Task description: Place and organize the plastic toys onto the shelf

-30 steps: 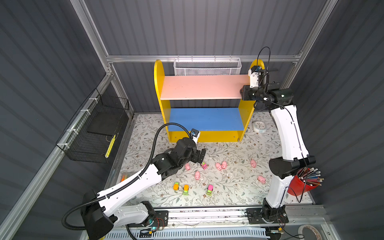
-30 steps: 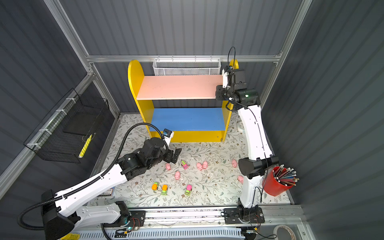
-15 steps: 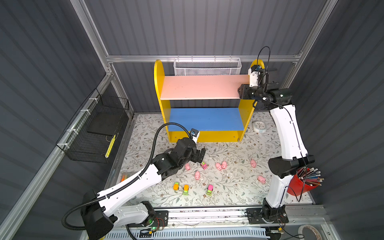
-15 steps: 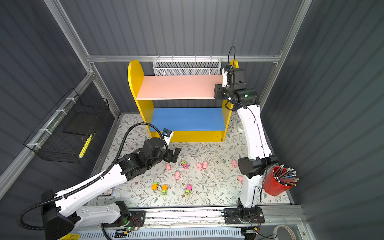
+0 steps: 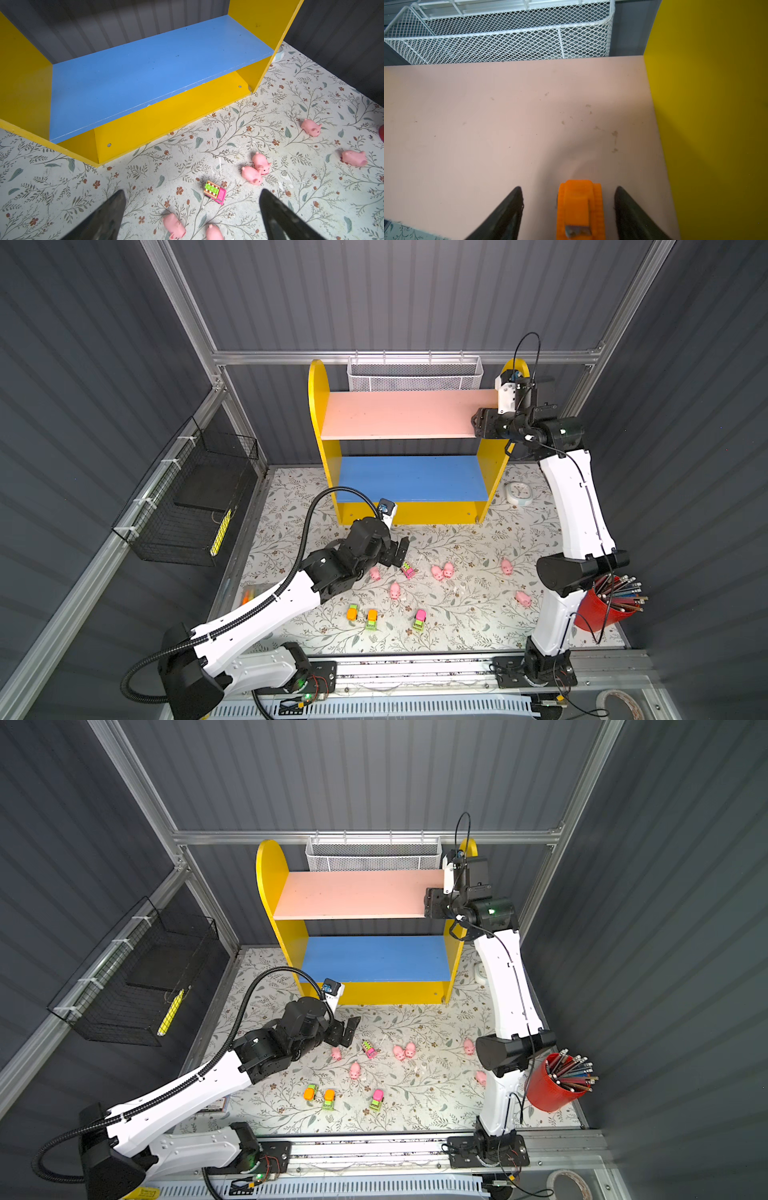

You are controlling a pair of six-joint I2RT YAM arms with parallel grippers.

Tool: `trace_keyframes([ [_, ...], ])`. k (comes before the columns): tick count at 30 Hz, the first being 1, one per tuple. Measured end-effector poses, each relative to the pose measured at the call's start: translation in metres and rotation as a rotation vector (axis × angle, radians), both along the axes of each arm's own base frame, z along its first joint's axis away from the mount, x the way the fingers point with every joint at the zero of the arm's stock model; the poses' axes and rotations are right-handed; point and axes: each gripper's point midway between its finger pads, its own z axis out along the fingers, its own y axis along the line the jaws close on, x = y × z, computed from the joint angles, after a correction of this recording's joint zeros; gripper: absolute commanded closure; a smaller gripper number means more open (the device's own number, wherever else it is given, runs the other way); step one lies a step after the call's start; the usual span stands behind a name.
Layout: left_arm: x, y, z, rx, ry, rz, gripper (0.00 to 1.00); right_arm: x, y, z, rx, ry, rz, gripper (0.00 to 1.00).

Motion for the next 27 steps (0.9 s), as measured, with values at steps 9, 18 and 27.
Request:
trace_keyframes([
  [9, 0.000, 0.001, -0.001, 0.003, -0.002, 0.005, 0.00, -0.008, -0.004, 0.015, 0.004, -0.036, -0.006, 0.25],
  [18, 0.001, 0.001, 0.000, 0.002, -0.004, 0.006, 0.00, -0.013, -0.006, 0.022, 0.002, -0.053, -0.007, 0.25],
  [27, -0.001, 0.004, 0.006, -0.014, -0.014, 0.007, 0.00, -0.035, -0.008, 0.035, 0.000, -0.072, -0.003, 0.25],
])
